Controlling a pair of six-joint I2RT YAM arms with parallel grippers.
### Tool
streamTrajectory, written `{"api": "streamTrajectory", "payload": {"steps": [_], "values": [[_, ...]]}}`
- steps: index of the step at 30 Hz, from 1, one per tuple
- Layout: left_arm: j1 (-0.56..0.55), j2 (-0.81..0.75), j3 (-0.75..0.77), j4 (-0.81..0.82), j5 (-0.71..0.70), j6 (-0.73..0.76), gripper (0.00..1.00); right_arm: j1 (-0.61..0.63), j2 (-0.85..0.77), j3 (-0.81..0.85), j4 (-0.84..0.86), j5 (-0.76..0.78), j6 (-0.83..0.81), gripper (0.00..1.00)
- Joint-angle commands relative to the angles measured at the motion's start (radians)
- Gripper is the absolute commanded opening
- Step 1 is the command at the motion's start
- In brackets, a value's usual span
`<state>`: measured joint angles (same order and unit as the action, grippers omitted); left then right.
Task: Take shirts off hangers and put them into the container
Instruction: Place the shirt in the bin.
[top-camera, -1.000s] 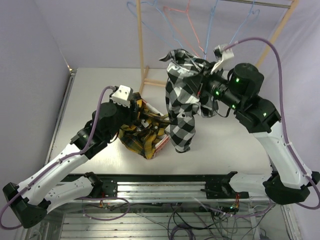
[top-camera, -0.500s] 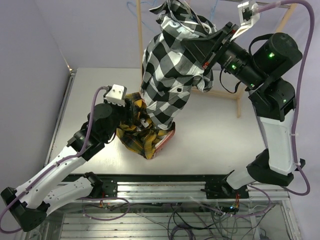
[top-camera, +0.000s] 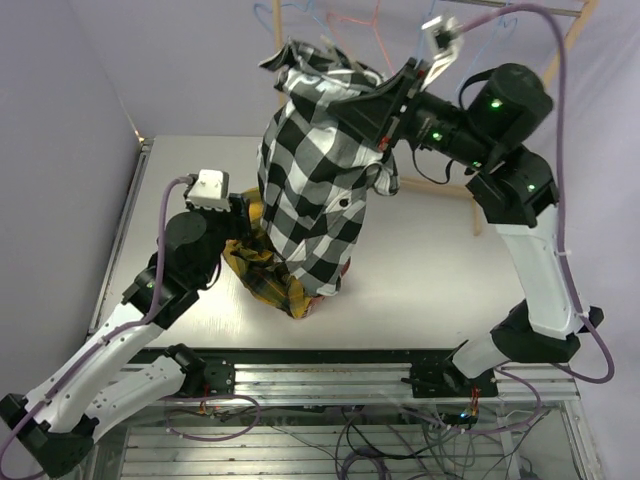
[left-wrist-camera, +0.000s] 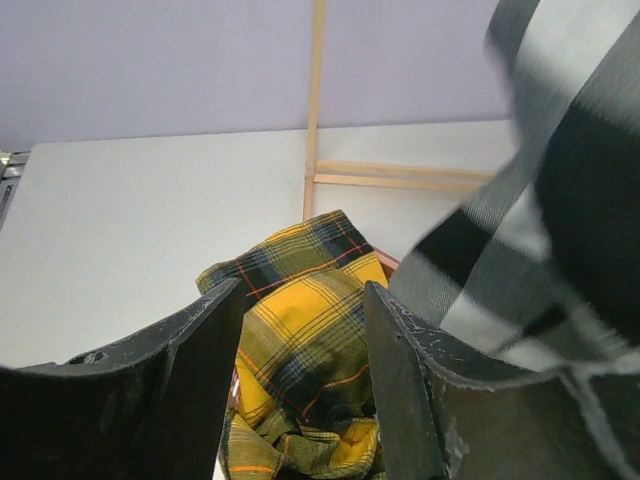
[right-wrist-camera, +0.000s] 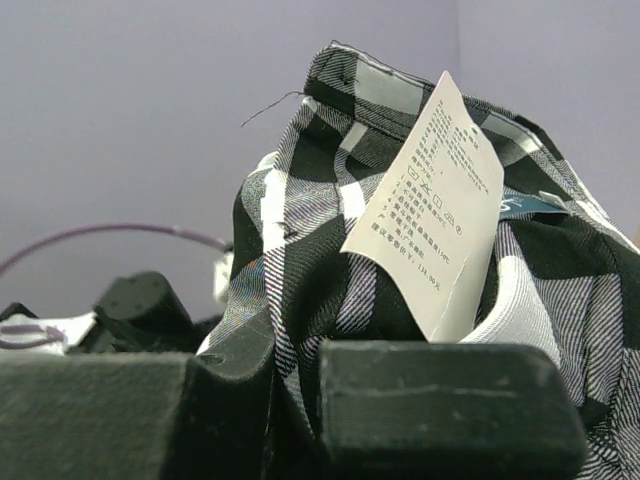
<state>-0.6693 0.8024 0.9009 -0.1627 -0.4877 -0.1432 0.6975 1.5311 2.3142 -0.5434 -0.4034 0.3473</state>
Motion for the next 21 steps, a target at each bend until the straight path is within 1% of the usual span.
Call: {"api": "streamTrajectory", "payload": {"steps": [1,3,7,12,18,21], "values": [[0.024,-0.067,-0.023,0.063,-0.063,-0.018,0.63,0.018,-0.019,-0.136,0.043,-0.037,0.006,0.0],[0.03,-0.097,-0.039,0.079,-0.071,-0.019,0.63,0.039,-0.019,-0.203,0.025,-0.021,-0.018,0.0],[0.034,-0.132,-0.058,0.1,-0.075,-0.025,0.62,0.089,-0.007,-0.33,-0.022,0.081,-0.076,0.0],[0.034,-0.123,-0.055,0.095,-0.068,-0.026,0.62,0.136,0.014,-0.49,-0.018,0.129,-0.098,0.0],[0.034,-0.123,-0.059,0.1,-0.066,-0.025,0.62,0.246,0.094,-0.639,-0.011,0.213,-0.134,0.0],[0.035,-0.113,-0.054,0.094,-0.063,-0.025,0.62,0.275,0.164,-0.712,0.012,0.242,-0.126,0.0]]}}
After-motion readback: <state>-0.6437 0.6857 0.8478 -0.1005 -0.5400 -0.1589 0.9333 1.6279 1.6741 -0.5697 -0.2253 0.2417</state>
